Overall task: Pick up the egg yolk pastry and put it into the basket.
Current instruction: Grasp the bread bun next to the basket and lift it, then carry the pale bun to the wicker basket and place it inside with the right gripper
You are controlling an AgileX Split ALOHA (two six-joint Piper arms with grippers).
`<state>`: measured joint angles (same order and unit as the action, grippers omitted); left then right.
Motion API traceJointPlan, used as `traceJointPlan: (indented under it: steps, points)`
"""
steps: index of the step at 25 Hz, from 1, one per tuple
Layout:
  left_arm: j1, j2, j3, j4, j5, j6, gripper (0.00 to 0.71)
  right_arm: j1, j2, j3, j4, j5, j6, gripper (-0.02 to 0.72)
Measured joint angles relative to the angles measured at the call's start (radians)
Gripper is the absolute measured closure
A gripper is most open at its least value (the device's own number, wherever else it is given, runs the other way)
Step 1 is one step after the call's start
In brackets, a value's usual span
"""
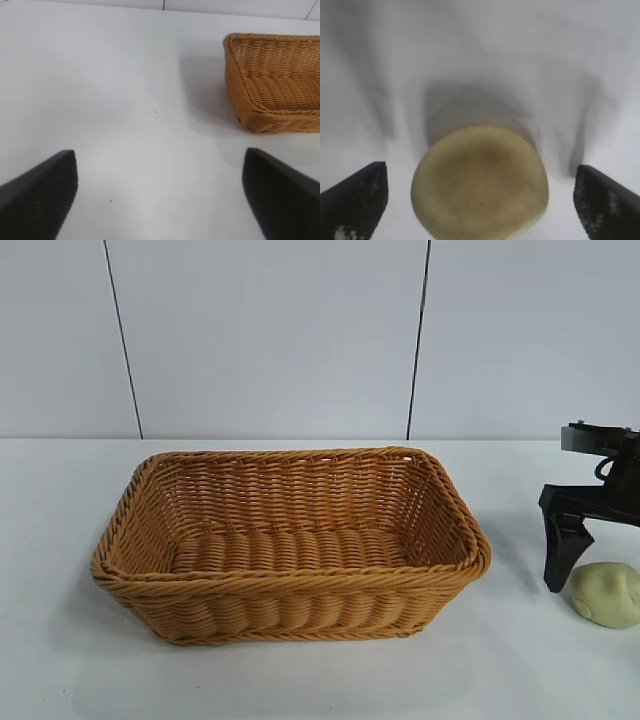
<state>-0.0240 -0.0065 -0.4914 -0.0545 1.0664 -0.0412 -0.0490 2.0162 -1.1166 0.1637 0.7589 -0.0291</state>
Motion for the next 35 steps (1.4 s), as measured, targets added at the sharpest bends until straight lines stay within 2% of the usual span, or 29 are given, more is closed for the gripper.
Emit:
traceJointPlan:
  steps: [1,3,6,11,16,20,26,32,35]
  points:
    - [0.0,0.0,0.0,0.0,0.0,0.0,0.02,0.0,0.0,0.0,0.0,0.002,0.0,0.386]
    - [0.0,0.0,0.0,0.0,0.0,0.0,0.02,0.0,-0.006,0.0,0.001,0.009,0.0,0.478]
    - [0.0,0.0,0.0,0.0,0.0,0.0,0.02,0.0,-0.028,0.0,-0.002,0.023,0.0,0.528]
    - [0.0,0.0,0.0,0.0,0.0,0.0,0.02,0.0,-0.107,-0.057,-0.007,0.112,0.0,0.536]
    - [0.0,0.0,0.0,0.0,0.0,0.0,0.02,0.0,-0.153,-0.222,-0.008,0.261,0.0,0.536]
    - [0.0,0.0,0.0,0.0,0.0,0.0,0.02,0.0,-0.158,-0.338,-0.008,0.339,0.0,0.536]
    - [0.0,0.0,0.0,0.0,0.0,0.0,0.02,0.053,-0.158,-0.425,-0.018,0.372,0.004,0.536]
    - [0.0,0.0,0.0,0.0,0.0,0.0,0.02,0.237,-0.158,-0.44,-0.019,0.36,0.029,0.536]
    - [0.0,0.0,0.0,0.0,0.0,0.0,0.02,0.343,-0.158,-0.44,-0.019,0.331,0.04,0.536]
